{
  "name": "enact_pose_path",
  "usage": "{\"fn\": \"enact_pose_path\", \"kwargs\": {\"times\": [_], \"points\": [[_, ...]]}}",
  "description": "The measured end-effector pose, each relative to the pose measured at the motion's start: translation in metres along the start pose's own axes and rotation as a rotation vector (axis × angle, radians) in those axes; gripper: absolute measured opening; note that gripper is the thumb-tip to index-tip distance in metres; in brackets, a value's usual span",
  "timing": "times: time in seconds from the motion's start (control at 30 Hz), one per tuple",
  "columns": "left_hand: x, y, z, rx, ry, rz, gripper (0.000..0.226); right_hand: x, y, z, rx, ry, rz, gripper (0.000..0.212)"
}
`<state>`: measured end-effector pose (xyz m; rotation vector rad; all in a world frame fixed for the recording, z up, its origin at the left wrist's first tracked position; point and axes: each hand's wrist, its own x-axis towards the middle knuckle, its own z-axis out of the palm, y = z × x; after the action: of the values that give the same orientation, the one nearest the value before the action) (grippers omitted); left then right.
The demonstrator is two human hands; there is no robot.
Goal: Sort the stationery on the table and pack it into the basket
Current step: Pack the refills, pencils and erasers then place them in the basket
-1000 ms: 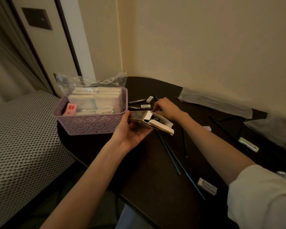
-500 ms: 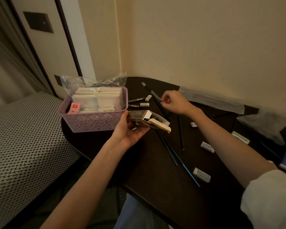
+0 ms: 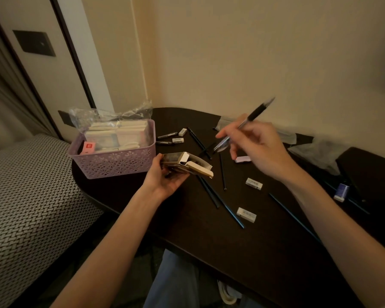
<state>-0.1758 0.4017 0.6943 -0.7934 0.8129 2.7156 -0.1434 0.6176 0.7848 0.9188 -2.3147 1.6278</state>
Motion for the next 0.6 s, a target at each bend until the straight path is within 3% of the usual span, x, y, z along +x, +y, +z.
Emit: {"fn": "enact_pose_path", "kwargs": {"times": [0.17,0.47,0.6], "points": [[-0.005,-0.005,0.000,0.049,-0.035,-0.018,0.041,-0.016,-0.002,0.011,0.060,-0.041,-0.037,0.008],[-0.011,-0.007,0.003,0.133,-0.052,-0.047,0.048,-0.020,-0.002,0.024,-0.048,-0.182,-0.046,0.018],[-0.015,-0.009,0.004,0.193,-0.057,-0.072,0.048,-0.026,-0.008,0.029,-0.265,-0.095,-0.281,0.013]]}}
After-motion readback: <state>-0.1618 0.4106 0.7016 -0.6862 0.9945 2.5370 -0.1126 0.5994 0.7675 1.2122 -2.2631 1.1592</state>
